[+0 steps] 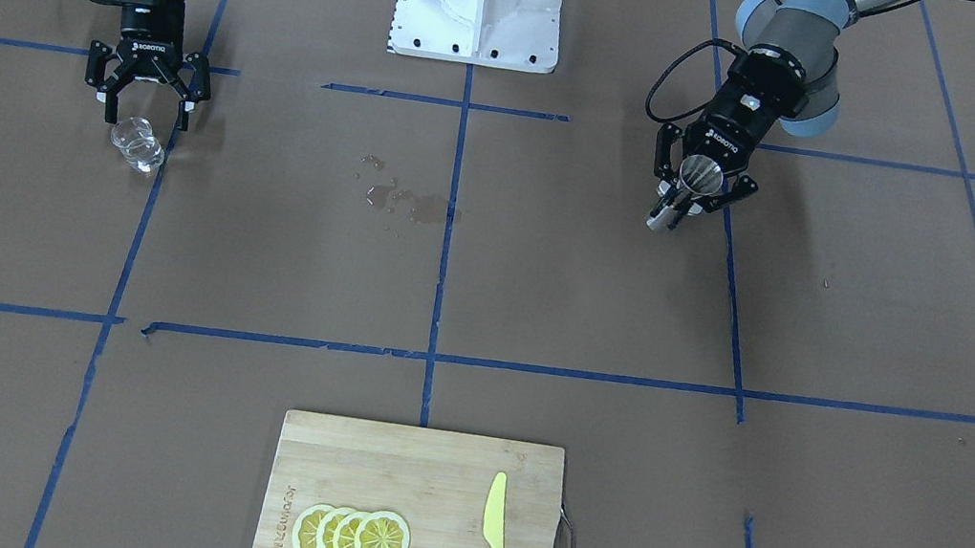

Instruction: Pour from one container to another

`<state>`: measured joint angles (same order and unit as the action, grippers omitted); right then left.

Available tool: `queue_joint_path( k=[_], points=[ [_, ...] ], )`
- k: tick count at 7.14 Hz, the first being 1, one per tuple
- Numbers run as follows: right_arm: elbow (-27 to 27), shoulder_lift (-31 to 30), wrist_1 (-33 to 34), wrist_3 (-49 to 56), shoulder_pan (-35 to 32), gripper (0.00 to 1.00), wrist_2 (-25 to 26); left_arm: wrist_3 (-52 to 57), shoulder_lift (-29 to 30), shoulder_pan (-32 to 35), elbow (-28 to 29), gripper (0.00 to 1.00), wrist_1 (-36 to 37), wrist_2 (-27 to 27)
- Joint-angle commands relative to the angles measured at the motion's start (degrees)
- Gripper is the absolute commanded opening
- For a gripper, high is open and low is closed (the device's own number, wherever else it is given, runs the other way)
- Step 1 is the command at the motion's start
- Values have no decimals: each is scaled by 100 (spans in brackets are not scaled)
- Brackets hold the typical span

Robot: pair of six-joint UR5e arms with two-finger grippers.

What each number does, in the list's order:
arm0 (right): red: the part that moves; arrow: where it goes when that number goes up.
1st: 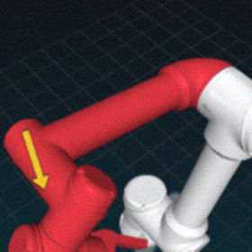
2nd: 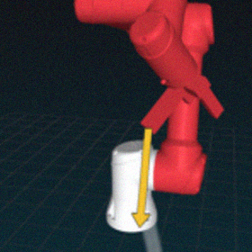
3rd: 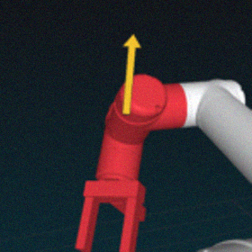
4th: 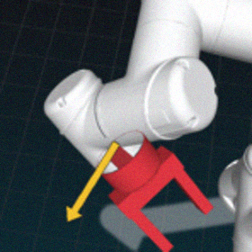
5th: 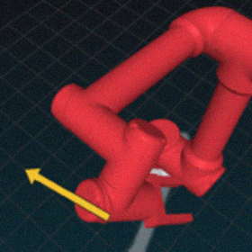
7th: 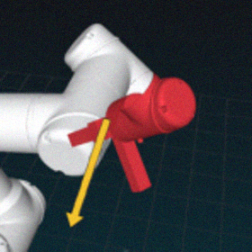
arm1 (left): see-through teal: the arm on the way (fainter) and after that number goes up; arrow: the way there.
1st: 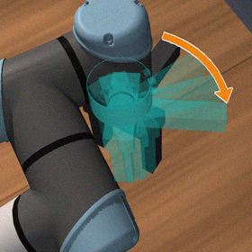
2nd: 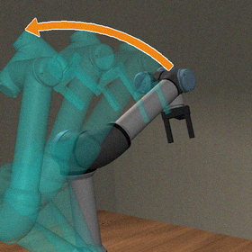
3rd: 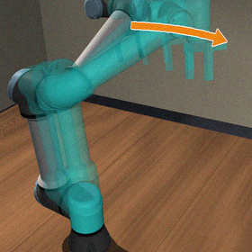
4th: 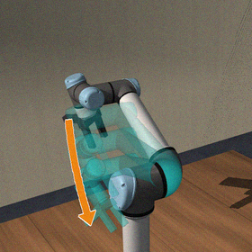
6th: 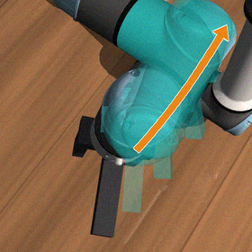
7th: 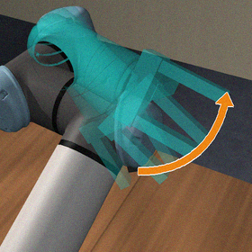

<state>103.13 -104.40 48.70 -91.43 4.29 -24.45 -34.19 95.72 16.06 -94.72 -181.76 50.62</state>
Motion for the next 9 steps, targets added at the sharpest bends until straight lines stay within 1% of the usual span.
queue_joint_path(
  k=[1, 4, 6, 9],
  points=[
    [-56, 69, 0, 20, -16, 99, -129, 0, 0, 3, -3, 0, 0, 0],
    [-92, 69, 0, 29, -121, 99, -191, 0, 0, -6, -3, 0, 0, 0],
    [-241, 87, -9, 29, -192, 99, -244, 0, 0, -6, -3, 0, 0, 0],
    [-285, 113, -18, 73, -314, 96, -262, 0, 0, 3, -29, 0, -9, 0]
  ],
)
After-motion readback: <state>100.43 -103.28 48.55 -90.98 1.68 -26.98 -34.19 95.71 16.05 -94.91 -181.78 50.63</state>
